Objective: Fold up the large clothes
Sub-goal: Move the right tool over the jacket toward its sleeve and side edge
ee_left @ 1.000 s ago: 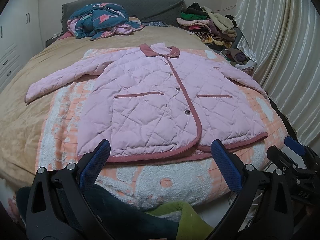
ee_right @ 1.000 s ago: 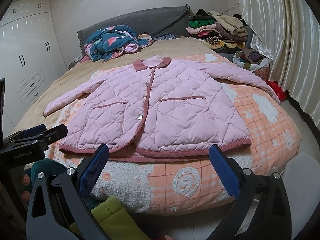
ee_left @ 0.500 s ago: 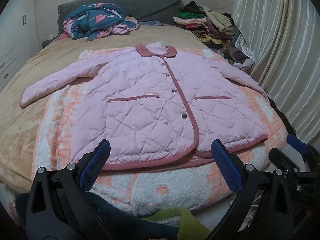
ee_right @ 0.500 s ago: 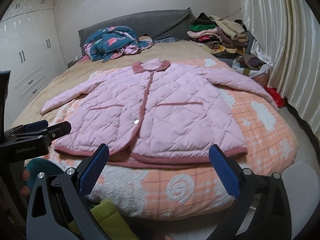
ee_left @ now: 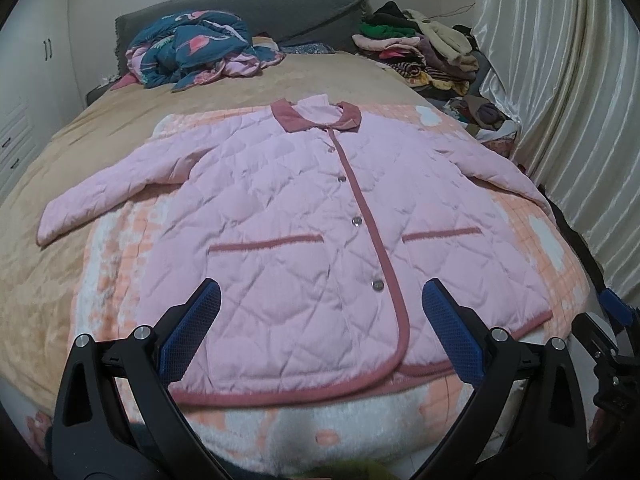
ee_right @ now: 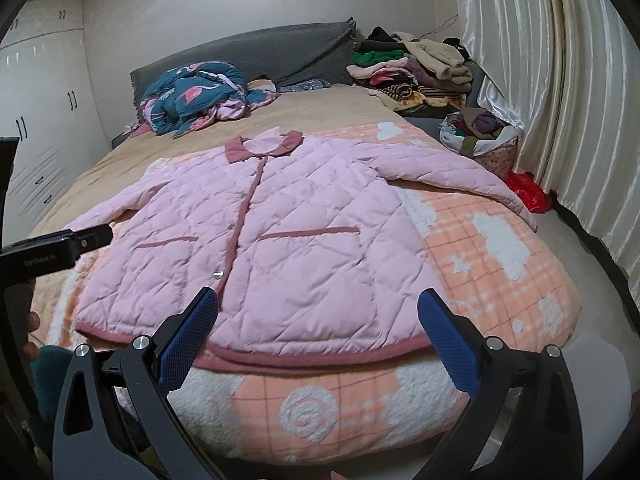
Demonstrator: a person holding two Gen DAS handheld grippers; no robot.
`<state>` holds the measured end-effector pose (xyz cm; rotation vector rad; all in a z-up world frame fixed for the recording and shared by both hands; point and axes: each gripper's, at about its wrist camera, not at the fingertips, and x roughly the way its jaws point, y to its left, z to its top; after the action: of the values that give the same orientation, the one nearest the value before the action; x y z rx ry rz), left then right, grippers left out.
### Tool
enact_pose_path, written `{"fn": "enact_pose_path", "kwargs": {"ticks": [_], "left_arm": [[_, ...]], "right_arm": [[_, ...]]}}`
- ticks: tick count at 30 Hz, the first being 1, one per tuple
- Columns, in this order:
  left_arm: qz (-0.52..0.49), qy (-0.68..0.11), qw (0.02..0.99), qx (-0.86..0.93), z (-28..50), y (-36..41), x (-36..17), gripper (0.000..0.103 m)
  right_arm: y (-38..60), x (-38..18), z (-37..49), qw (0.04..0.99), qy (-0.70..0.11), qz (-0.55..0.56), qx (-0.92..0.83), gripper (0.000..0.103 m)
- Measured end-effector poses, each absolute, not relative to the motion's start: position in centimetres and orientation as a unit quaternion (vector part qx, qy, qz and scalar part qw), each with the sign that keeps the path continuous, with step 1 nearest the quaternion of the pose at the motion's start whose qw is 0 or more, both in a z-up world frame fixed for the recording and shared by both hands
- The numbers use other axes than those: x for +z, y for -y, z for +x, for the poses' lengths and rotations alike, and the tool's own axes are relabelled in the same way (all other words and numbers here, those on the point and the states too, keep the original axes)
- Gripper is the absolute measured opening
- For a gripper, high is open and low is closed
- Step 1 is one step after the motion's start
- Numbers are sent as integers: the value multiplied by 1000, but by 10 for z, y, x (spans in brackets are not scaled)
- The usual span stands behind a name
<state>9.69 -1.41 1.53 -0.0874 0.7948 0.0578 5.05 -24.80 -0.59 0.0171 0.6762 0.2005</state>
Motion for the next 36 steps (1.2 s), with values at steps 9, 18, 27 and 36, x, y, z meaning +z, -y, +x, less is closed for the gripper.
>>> {"fn": "enact_pose_path", "kwargs": {"ticks": [9, 18, 27, 36], "left_arm": [[-47, -387, 920, 28, 130, 8, 17, 94], [-46, -393, 918, 39, 165, -3, 15, 94], [-31, -395, 917, 34, 197, -2, 18, 94], [-28, -399, 916, 29, 237, 5, 17, 94]], "right_arm": [[258, -1, 91, 942, -324, 11, 83, 99], [256, -4, 140, 938, -338, 16, 76, 99], [255, -7, 187, 934, -349, 24, 68, 99], [280, -17, 237, 928, -366, 64, 40, 99]]}}
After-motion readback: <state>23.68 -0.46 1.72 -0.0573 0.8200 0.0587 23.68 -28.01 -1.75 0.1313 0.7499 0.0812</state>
